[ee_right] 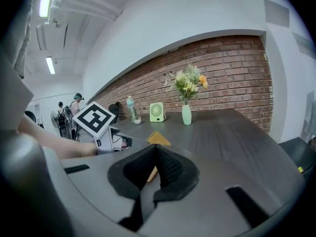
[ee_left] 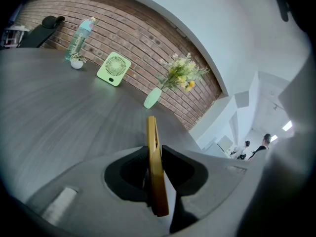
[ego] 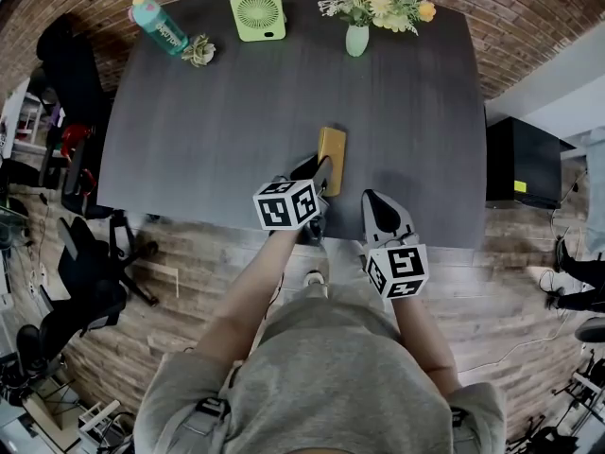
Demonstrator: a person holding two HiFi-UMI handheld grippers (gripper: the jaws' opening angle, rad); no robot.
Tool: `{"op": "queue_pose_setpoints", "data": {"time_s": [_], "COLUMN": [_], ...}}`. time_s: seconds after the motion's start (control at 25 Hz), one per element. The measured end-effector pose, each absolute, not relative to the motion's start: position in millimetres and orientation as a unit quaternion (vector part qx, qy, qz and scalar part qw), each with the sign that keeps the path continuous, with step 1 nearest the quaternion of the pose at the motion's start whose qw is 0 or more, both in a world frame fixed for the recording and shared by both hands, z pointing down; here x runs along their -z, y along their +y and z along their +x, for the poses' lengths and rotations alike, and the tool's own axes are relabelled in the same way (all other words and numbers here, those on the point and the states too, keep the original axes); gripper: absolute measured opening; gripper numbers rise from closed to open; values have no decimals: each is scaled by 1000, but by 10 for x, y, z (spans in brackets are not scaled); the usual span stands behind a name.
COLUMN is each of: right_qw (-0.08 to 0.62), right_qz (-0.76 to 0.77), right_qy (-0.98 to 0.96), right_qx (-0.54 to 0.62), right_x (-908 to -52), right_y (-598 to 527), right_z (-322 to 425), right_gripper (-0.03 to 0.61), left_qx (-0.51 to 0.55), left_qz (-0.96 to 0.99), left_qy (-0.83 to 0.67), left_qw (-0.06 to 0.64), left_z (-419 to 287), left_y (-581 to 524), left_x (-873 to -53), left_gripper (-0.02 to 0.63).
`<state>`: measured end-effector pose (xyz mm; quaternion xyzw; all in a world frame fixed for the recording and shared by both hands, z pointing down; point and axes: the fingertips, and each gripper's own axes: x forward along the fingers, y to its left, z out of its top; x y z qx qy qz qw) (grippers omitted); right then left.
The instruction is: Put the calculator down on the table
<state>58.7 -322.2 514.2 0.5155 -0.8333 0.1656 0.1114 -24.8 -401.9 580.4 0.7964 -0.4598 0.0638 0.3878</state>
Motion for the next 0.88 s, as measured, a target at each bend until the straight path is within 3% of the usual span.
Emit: {"op": "queue_pose_setpoints", "data": {"time_s": [0.88], "right_qw": [116], "right_qz": [515], "right_qy": [-834], "right_qx": [-162], "right_x": [-5151], "right_y": [-3270], "right_z": [672], "right_gripper": [2], "left_qx": [-77], "left_qz": [771], "left_qy": [-482], "left_qw": [408], "left_z": [-327], "left_y": [-4116], "left_x": [-5990], "left_gripper": [95]}}
